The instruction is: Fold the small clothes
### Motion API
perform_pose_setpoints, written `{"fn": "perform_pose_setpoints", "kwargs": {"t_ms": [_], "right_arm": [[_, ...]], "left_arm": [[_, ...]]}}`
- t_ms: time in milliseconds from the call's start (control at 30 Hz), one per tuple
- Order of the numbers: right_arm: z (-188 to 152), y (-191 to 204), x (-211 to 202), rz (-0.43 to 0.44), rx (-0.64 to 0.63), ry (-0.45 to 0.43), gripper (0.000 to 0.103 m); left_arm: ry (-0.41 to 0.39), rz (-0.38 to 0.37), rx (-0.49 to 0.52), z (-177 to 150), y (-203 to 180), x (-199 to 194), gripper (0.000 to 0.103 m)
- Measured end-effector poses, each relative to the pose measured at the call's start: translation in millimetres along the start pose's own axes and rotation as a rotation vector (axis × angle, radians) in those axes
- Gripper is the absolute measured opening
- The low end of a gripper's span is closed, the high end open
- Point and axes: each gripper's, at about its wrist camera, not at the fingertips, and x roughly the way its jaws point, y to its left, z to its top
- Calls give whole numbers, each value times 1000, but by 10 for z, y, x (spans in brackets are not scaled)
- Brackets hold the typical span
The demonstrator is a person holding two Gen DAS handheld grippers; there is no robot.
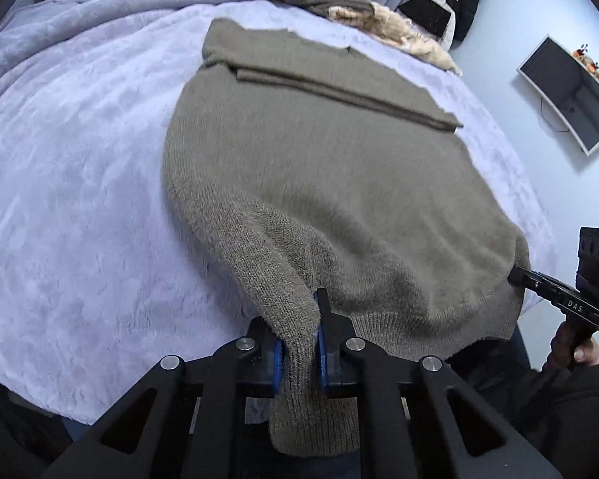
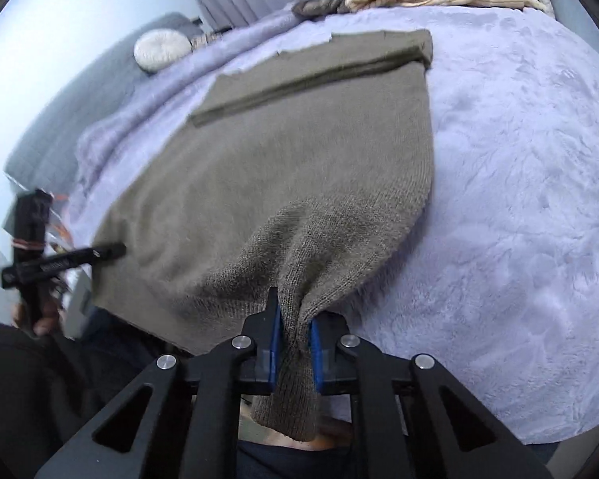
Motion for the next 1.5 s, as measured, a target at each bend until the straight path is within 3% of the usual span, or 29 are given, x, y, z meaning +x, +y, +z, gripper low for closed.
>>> {"fn": "perform_pose_setpoints", "kwargs": {"t_ms": [133,233,333,433,500,567,600,633,667,700,867,1067,1233,1300,1367,1500], "right_arm": [[294,-15,-198,41,28,-104,13],[593,-58,-162,39,33,-151,13],[810,-145,80,-5,33,-128,13],[876,-289,321,-65,56,-70,15],[876,-377,456,-60,97,-27,21],[837,-420,432,-36,121,-28,30],[809,-420,369,-25,126,-38,42],[798,-411,324,-17,127,-48,49],[752,-393,229,-7,125,-65,62],[703,-374,156,-8,122,-78,70],[496,-395,49,-4,134,-54,71],[560,-386,242,65,149,-23,71],[584,-272,294,82,120,-13,70],[605,-277,373,95,117,5,60],[636,-272,457,93,115,37,48],[645,-214,381,108,94,27,48]], "left_arm": [[-89,-24,13,347,-31,-183,14],[-126,-14,17,692,-21,-90,14],[-79,-14,-11,949,38,269,14],[-6,-29,-61,953,170,598,15],[18,-54,-95,899,238,694,18],[8,-108,-127,858,289,645,31],[7,-144,-144,839,307,603,60],[2,-181,-158,811,316,552,96],[-20,-197,-170,768,318,469,103],[-50,-181,-171,718,312,387,103],[-9,-147,-124,516,259,372,103],[7,-185,-191,662,320,525,103],[32,-180,-111,680,143,535,103],[63,-156,-89,656,98,608,100],[87,-121,-78,647,74,621,85],[44,-155,-78,632,91,417,83]]}}
